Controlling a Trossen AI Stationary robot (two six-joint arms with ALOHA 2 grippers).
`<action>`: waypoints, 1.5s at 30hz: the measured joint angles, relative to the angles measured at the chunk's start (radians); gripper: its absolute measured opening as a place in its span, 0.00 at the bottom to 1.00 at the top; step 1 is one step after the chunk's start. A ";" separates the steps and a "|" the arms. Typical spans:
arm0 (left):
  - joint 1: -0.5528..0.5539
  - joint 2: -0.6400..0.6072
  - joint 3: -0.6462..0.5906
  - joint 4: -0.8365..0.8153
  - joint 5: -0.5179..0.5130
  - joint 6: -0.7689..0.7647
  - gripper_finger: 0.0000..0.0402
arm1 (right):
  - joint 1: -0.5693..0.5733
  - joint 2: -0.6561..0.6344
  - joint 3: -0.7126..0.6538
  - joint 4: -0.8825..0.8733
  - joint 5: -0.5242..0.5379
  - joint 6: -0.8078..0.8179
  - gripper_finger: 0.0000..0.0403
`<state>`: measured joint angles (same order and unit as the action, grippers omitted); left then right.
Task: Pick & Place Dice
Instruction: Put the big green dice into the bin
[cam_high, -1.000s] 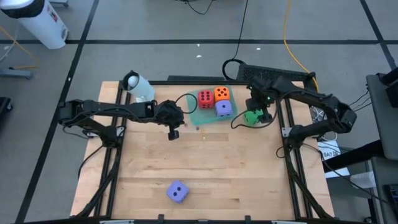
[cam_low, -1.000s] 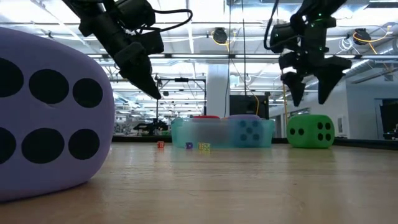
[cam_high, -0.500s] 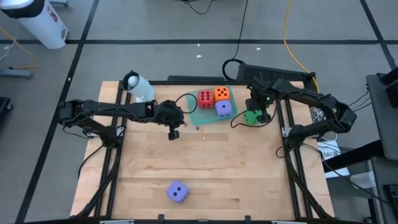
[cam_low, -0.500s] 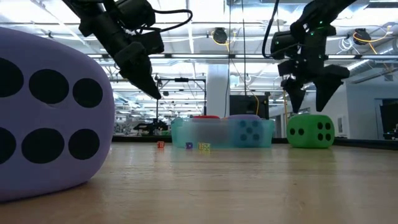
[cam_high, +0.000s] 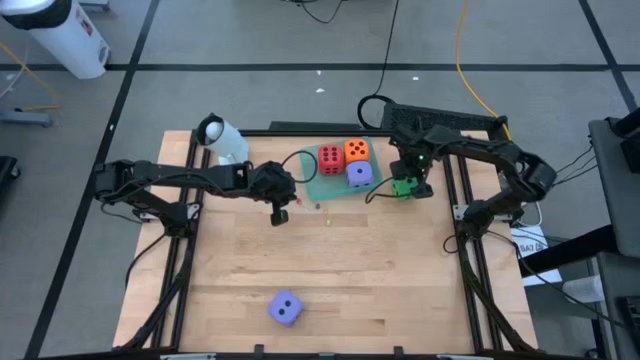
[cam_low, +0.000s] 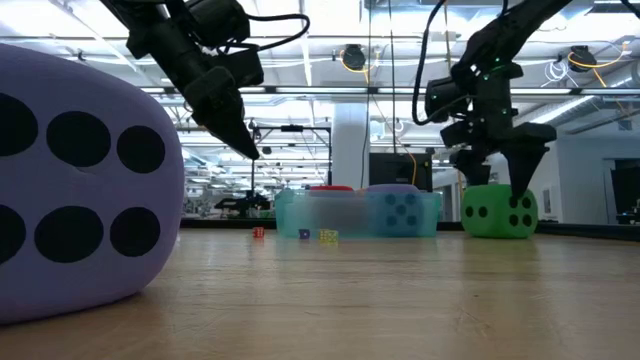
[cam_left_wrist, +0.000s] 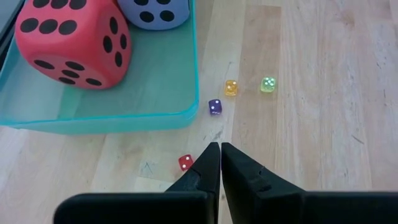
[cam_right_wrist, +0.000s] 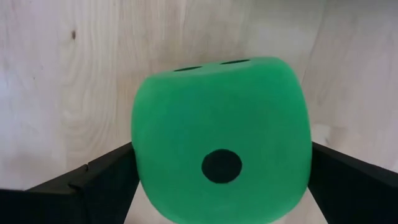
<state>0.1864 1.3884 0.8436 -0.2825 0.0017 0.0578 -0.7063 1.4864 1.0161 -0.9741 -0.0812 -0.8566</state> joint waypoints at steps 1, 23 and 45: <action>0.000 0.000 0.000 0.000 0.000 0.001 0.06 | 0.000 0.004 0.000 0.005 0.000 0.003 0.99; -0.032 0.000 0.001 -0.013 0.000 -0.042 0.06 | 0.115 -0.225 0.046 0.049 -0.121 0.294 0.88; -0.031 0.000 0.001 0.016 -0.003 -0.086 0.06 | 0.353 0.284 0.473 0.319 0.060 0.307 0.88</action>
<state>0.1551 1.3888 0.8444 -0.2668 -0.0013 -0.0280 -0.3538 1.7705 1.4892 -0.6549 -0.0211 -0.5495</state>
